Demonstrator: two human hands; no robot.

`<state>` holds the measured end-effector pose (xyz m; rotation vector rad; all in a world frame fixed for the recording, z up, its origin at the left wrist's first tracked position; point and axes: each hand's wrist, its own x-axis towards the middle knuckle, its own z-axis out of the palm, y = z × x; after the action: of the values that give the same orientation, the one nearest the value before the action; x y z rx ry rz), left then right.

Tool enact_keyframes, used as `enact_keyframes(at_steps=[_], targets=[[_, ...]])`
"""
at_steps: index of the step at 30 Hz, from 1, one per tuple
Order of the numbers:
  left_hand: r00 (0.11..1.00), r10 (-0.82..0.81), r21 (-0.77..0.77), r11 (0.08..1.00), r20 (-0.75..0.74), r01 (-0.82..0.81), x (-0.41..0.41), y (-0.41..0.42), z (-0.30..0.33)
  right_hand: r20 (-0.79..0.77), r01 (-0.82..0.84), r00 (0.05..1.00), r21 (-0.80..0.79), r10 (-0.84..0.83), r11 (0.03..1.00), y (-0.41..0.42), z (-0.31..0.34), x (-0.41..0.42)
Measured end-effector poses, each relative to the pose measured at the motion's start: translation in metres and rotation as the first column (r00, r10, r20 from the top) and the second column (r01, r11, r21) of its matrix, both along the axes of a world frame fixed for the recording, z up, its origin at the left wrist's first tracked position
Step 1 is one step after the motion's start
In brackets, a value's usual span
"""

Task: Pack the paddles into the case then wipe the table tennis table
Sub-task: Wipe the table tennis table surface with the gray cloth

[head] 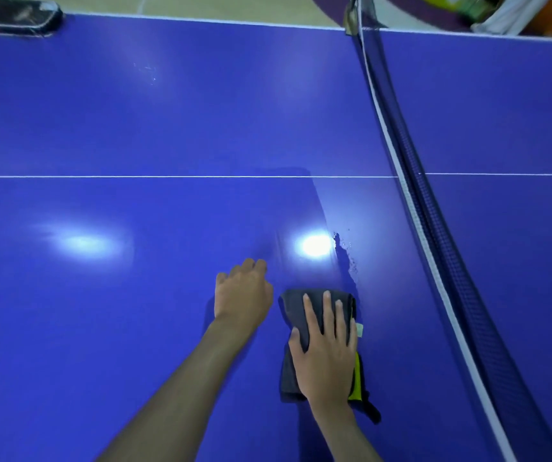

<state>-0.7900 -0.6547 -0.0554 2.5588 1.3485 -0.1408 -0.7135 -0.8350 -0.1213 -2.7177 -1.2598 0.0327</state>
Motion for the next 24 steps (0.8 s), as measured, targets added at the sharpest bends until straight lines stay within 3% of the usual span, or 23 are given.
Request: enact_keyframes(at_steps=[5, 10, 24], targets=[[0.991, -0.005, 0.005, 1.0, 0.135, 0.004, 0.005, -0.023, -0.011, -0.012, -0.001, 1.0, -0.021, 0.001, 1.0, -0.031, 0.004, -0.013], [0.971, -0.008, 0.158, 0.987, 0.24, -0.031, 0.017, -0.029, -0.025, 0.002, -0.062, 0.998, -0.022, 0.062, 0.998, -0.009, 0.002, 0.015], [0.856, 0.246, 0.209, 0.905, 0.455, -0.371, 0.066, -0.017, -0.052, -0.006, -0.081, 0.997, 0.079, 0.082, 0.994, 0.209, -0.006, 0.187]])
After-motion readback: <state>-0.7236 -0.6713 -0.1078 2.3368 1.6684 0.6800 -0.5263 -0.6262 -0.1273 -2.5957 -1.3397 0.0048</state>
